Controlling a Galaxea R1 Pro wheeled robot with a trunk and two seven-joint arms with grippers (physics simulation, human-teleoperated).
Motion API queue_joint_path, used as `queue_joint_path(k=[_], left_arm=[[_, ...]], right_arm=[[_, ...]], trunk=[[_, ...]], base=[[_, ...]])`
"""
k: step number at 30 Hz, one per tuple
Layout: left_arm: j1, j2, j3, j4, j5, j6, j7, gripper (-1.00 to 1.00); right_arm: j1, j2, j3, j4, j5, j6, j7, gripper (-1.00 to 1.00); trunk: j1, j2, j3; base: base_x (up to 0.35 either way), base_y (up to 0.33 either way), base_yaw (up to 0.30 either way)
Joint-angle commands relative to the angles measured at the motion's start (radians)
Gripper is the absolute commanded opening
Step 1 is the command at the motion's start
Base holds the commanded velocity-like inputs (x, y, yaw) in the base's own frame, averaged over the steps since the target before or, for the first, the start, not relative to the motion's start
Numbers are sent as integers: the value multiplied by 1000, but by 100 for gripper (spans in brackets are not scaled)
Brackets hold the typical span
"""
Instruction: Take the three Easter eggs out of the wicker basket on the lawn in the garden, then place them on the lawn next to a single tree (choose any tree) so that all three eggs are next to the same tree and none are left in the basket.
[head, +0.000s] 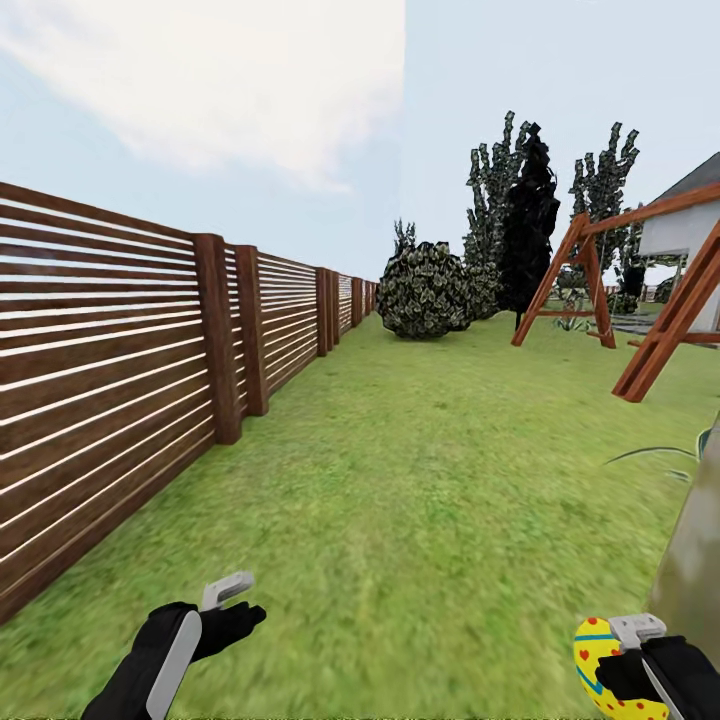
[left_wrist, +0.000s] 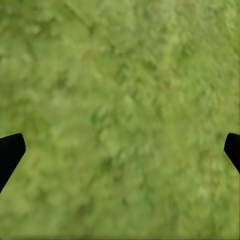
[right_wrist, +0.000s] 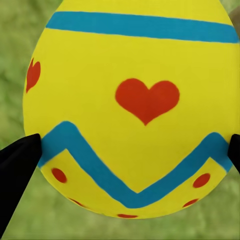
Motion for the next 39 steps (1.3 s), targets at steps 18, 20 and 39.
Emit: queue_joint_path(k=[18, 20, 39], left_arm=[[-1, -2, 1, -1, 11, 4, 9, 100], [-1, -1, 1, -2, 11, 4, 9, 100], [-1, 0, -1, -2, 11, 4, 9, 100]], right_arm=[[0, 22, -1, -1, 15, 6, 8, -100], [0, 22, -1, -1, 15, 6, 8, -100], [0, 25, 0, -1, 16, 6, 7, -100]], trunk=[[49, -86, -62], [49, -87, -70], [58, -91, -143]], base=[[0, 0, 0], [0, 0, 0], [0, 0, 0]])
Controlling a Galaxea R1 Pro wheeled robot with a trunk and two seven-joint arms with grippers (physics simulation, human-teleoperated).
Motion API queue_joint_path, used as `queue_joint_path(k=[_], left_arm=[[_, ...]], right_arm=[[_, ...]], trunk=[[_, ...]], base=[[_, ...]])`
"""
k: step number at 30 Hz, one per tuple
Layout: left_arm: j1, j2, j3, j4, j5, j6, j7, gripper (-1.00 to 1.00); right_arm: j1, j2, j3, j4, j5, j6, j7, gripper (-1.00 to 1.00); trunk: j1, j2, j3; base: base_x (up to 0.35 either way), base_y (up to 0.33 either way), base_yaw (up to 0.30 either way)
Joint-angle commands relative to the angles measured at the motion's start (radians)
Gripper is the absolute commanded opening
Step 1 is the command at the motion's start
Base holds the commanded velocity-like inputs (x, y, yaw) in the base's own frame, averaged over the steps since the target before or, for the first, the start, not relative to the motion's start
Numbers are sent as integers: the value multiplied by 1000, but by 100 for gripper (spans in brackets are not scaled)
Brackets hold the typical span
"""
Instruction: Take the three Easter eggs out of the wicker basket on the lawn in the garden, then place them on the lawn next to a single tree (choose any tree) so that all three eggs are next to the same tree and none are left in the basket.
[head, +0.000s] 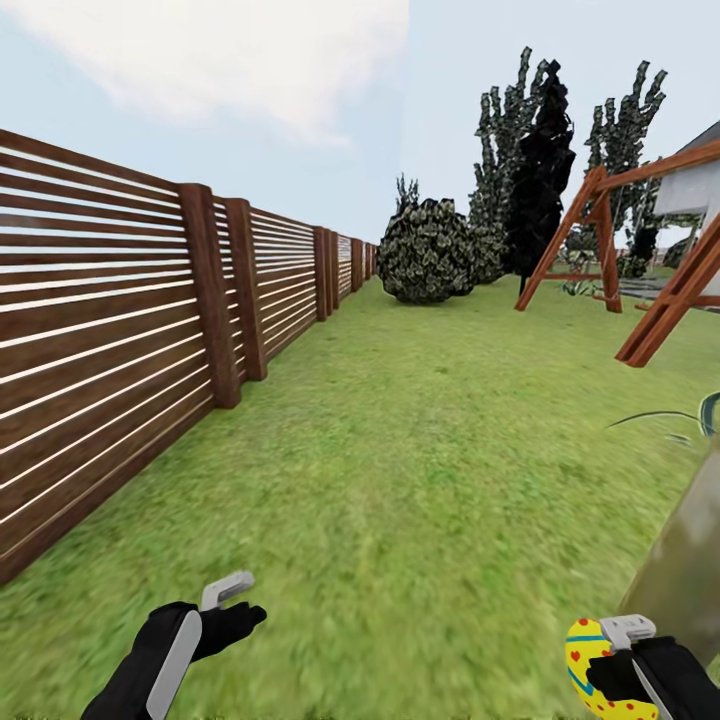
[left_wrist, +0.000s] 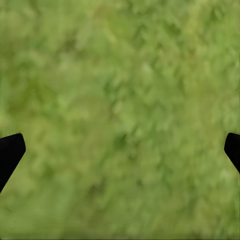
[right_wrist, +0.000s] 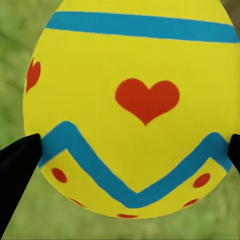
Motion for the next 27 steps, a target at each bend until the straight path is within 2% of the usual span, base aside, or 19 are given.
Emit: queue_joint_path(k=[1, 5, 14, 23, 27], left_arm=[[0, 0, 1, -1, 11, 5, 9, 100], [0, 0, 1, -1, 11, 5, 8, 100], [0, 0, 4, -1, 11, 5, 8, 100], [0, 0, 4, -1, 11, 4, 8, 100], [0, 0, 3, -1, 12, 4, 8, 100]], right_arm=[[0, 0, -2, -1, 10, 4, 9, -100], [0, -1, -3, -1, 9, 4, 9, -100], [0, 0, -2, -1, 10, 4, 9, -100], [0, 0, -2, -1, 9, 4, 9, -100], [0, 0, -2, -1, 9, 4, 9, -100]], trunk=[[0, -1, -5], [0, -1, -5], [0, -1, -5], [0, -1, -5], [2, -2, -21]], base=[[0, 0, 0], [21, 0, 0], [316, 0, 0], [89, 0, 0], [1, 0, 0]])
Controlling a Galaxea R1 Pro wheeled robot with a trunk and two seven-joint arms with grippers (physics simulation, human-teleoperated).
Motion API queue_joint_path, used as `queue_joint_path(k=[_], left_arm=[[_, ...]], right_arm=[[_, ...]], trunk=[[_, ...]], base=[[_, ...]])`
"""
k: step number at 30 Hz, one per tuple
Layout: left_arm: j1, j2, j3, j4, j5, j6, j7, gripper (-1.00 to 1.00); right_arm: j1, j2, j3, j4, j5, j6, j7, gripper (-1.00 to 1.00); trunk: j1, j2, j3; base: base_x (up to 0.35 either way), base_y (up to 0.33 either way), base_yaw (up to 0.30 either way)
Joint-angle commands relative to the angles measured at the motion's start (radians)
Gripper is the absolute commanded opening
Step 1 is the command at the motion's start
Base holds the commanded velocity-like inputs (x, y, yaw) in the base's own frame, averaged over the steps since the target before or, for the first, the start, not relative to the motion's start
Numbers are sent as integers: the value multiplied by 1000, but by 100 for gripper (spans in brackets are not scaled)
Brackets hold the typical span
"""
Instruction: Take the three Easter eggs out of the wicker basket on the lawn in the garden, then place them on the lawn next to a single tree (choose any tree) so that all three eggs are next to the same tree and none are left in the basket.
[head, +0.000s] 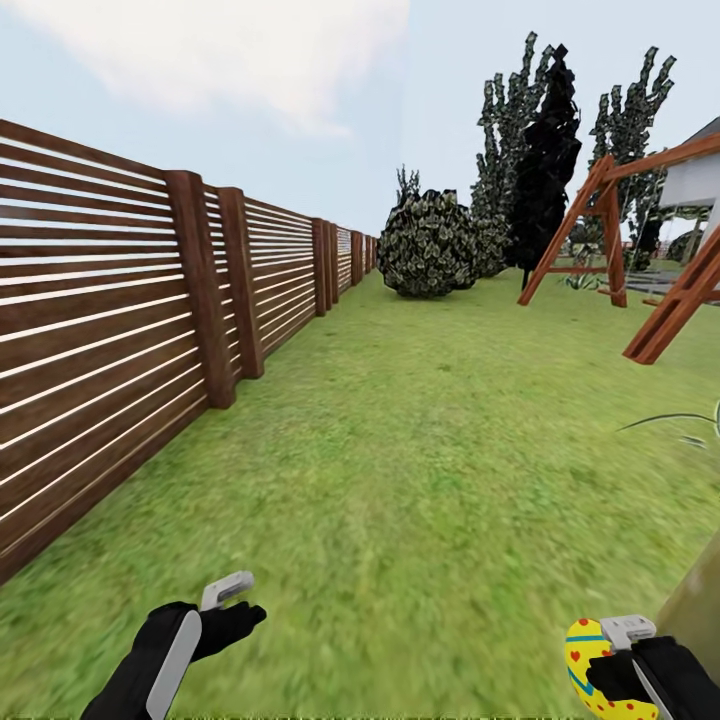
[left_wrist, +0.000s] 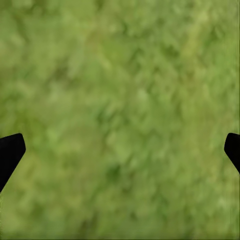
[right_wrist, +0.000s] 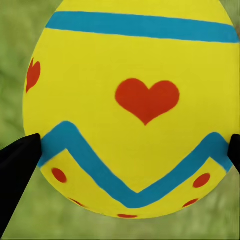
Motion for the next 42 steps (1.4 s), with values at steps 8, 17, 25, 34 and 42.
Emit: queue_joint_path(k=[8, 17, 25, 34, 42], left_arm=[[0, 0, 2, -3, 11, 5, 11, 100], [0, 0, 1, -3, 11, 5, 11, 100], [0, 0, 1, -3, 11, 5, 11, 100], [0, 0, 1, -3, 11, 5, 11, 100], [0, 0, 1, -3, 11, 5, 11, 100]], right_arm=[[0, 15, -2, -1, 13, 4, 8, -100], [0, 20, -4, -1, 13, 2, 8, -100], [0, 20, -4, -1, 13, 2, 8, -100], [0, 21, -2, -1, 13, 2, 8, -100], [0, 23, -2, -1, 13, 1, 8, -100]], trunk=[[3, -2, -32], [7, -5, -67], [11, -6, -98], [15, -9, -133], [19, -10, -164]], base=[[0, 0, 0], [0, 0, 0], [0, 0, 0], [0, 0, 0], [0, 0, 0]])
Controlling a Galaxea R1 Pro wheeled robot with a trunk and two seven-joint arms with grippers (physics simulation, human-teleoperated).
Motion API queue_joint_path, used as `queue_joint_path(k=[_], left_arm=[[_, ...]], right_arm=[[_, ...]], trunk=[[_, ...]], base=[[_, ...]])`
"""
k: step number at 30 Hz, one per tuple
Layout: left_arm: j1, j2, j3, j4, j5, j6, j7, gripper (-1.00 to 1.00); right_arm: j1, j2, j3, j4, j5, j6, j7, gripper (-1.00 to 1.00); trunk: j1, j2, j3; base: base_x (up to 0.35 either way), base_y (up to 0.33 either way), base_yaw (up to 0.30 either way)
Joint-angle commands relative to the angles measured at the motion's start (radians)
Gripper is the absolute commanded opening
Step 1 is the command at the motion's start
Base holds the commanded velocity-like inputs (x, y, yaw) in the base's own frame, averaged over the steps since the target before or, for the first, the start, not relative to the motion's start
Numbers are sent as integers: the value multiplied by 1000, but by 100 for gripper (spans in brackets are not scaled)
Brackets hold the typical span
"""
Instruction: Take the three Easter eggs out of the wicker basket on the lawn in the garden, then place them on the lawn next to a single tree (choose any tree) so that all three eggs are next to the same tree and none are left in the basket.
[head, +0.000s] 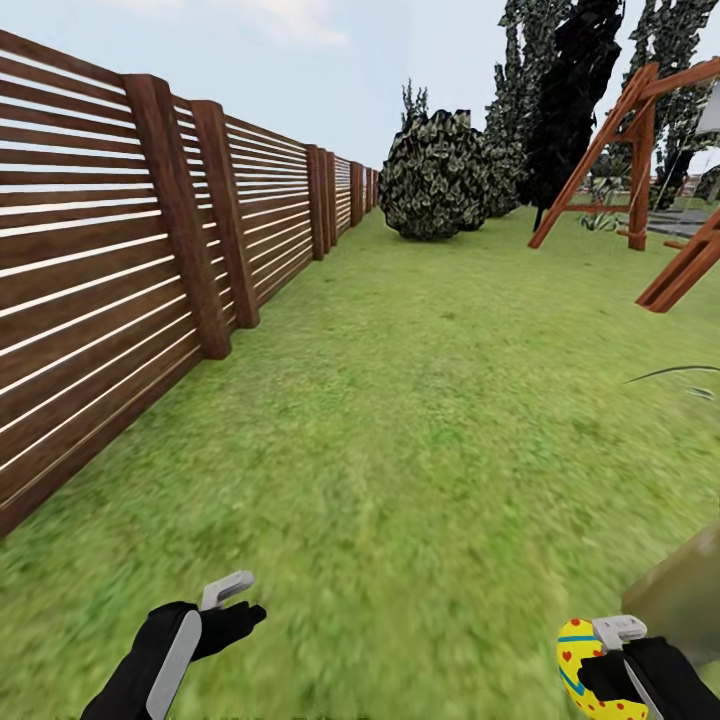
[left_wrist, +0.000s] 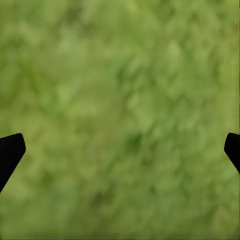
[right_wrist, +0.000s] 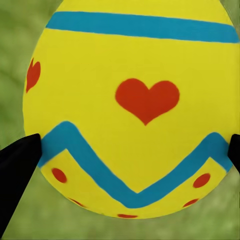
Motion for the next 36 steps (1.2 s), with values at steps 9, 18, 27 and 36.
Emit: queue_joint_path(k=[9, 18, 27, 36], left_arm=[[0, 0, 1, -1, 11, 5, 9, 100], [0, 0, 1, -1, 12, 5, 8, 100], [0, -1, 1, -1, 11, 5, 8, 100], [0, -1, 1, -1, 11, 5, 8, 100]], right_arm=[[0, 0, -2, -2, 8, 1, 9, -100], [0, 0, -2, -2, 8, 1, 9, -100], [0, -1, -4, -2, 7, 1, 9, -100], [0, -1, -5, -2, 7, 1, 10, -100]], trunk=[[4, -3, -36], [4, -3, -36], [4, -3, -36], [4, -3, -36]], base=[[0, 0, 0], [213, 0, 0], [346, 0, 0], [246, 0, 0]])
